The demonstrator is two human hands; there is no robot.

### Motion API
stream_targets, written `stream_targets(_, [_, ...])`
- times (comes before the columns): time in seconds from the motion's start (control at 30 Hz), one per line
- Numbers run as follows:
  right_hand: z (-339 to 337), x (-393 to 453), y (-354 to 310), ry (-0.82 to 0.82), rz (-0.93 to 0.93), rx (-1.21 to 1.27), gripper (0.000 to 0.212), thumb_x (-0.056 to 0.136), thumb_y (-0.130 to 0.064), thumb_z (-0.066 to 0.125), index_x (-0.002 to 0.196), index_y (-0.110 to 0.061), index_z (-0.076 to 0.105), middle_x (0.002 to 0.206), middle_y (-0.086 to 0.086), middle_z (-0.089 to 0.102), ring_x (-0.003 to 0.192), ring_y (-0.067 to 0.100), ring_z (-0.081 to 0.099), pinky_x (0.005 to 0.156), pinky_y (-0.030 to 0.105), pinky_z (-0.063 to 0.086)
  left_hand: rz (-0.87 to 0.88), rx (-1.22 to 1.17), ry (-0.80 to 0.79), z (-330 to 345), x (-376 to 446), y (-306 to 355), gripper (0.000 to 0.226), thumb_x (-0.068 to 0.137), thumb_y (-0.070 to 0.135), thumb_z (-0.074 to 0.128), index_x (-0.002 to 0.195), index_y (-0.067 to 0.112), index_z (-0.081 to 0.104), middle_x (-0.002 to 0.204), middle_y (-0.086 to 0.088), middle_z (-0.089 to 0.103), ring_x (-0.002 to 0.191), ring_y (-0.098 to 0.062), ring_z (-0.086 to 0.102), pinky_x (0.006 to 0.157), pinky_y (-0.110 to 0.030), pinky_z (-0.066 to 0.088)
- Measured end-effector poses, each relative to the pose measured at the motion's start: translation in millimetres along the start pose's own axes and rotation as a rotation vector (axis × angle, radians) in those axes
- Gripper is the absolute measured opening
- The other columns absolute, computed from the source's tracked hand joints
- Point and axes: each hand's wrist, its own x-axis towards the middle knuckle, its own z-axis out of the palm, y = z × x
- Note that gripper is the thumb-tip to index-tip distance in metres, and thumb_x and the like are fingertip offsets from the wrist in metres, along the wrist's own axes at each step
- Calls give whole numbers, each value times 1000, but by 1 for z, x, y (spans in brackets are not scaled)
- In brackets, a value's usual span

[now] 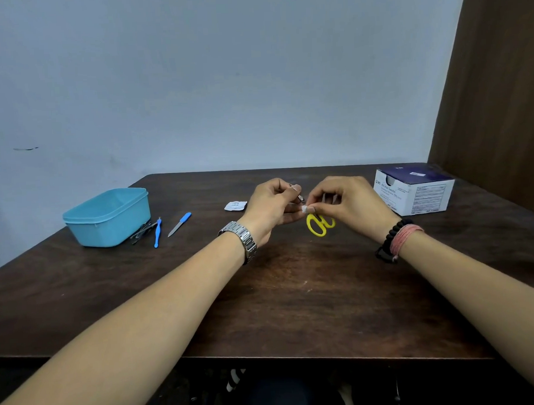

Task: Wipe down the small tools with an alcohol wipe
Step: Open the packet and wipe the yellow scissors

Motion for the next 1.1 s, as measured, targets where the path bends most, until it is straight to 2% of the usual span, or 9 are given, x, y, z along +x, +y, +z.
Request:
stream_targets(0.13, [-2, 0, 8, 92, 79, -4, 5, 78, -19, 78, 78, -20, 73, 75, -4, 68, 68, 13, 57, 59, 12, 38, 5, 8, -38, 4, -3, 1, 16, 94, 10, 60, 80, 7, 55, 73, -7, 59, 60, -15, 62, 60, -28, 58])
stream_targets(0.37, [-1, 0, 2, 14, 64, 77, 4, 81, -20, 76, 79, -19, 73, 69, -12, 67, 65, 2, 54, 61, 15, 41, 39, 48, -1, 0, 1, 0, 11, 95, 12, 59, 84, 8, 58, 76, -7, 59, 60, -14, 61, 61, -25, 58])
stream_targets(0.47, [-1, 2, 6, 37, 183, 200, 5, 81, -22, 76, 79, -21, 72, 70, -10, 70, 64, 1, 58, 63, 13, 44, 55, 51, -14, 0, 1, 0, 9, 95, 12, 59, 88, 7, 60, 78, -6, 61, 62, -13, 62, 63, -25, 58])
stream_targets(0.57, [-1, 3, 11, 77, 332, 407, 4, 84, -16, 73, 81, -17, 70, 72, -5, 70, 60, 3, 59, 61, 20, 48, 72, 56, -42, 1, 1, 0, 8, 95, 11, 58, 93, 5, 63, 82, -6, 64, 67, -14, 63, 67, -25, 59])
stream_targets(0.67, [0, 3, 11, 116, 417, 524, 3, 86, -11, 70, 85, -12, 67, 73, 1, 68, 55, 2, 57, 57, 19, 48, 96, 70, -62, 0, 0, 0, 11, 96, 9, 57, 92, 8, 67, 83, -4, 66, 71, -14, 64, 69, -24, 58])
stream_targets(0.83, [3, 3, 10, 111, 424, 539, 3, 85, -9, 71, 86, -9, 68, 68, -2, 68, 57, 4, 60, 58, 19, 50, 124, 66, -72, 0, 0, -1, 7, 92, 5, 61, 94, 10, 66, 82, -7, 67, 71, -16, 66, 70, -28, 58])
stream_targets(0.97, [5, 3, 10, 84, 435, 548, 6, 84, -11, 72, 89, -8, 69, 65, -5, 69, 58, 3, 62, 58, 17, 50, 148, 60, -80, 1, -1, -1, 5, 91, 6, 64, 92, 9, 67, 83, -6, 67, 71, -14, 66, 69, -25, 57])
stream_targets(1.1, [5, 2, 8, 38, 462, 582, 5, 83, -14, 73, 87, -11, 71, 70, -2, 70, 61, 2, 61, 59, 15, 49, 203, 150, -80, 0, -2, 0, 6, 90, 13, 66, 89, 17, 70, 91, 1, 68, 83, -9, 64, 73, -24, 55])
